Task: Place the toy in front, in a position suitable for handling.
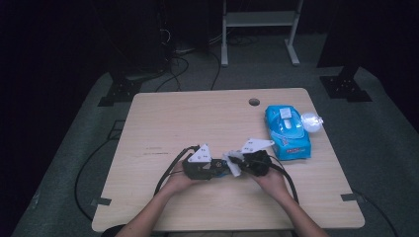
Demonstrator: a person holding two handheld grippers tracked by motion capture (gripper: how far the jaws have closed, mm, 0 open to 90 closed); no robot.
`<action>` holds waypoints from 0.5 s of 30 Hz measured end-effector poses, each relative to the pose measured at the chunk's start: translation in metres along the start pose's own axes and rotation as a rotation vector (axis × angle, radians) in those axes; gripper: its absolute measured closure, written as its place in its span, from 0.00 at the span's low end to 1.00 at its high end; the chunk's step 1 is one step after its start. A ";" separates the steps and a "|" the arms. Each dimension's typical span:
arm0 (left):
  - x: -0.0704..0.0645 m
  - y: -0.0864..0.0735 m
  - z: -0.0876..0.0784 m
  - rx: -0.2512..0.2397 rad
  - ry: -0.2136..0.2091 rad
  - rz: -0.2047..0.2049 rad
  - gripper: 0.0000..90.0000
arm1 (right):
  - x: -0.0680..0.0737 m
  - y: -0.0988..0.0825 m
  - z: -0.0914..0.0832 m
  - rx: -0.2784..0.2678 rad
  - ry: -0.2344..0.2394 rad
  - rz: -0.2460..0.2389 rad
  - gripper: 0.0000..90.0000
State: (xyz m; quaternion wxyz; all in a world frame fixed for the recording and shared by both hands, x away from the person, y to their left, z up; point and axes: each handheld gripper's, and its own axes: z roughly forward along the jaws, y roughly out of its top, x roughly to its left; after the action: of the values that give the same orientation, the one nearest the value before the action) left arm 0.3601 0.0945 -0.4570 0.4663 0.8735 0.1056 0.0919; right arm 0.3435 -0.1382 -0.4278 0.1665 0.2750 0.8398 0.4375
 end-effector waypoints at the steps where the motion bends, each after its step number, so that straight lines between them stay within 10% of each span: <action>1: 0.000 0.000 0.000 0.007 0.005 0.001 0.71 | -0.006 -0.003 -0.004 0.001 -0.026 0.010 0.94; 4: 0.004 0.000 -0.002 0.017 0.026 -0.057 0.58 | -0.015 -0.009 -0.010 -0.012 -0.030 0.059 0.94; 15: 0.004 -0.003 -0.001 0.013 0.007 -0.039 0.72 | 0.003 0.002 0.007 -0.015 0.043 0.053 0.94</action>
State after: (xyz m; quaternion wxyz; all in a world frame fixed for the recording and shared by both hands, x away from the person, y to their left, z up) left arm 0.3639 0.0978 -0.4590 0.4618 0.8740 0.1251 0.0851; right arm 0.3457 -0.1311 -0.4298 0.1388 0.2867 0.8323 0.4536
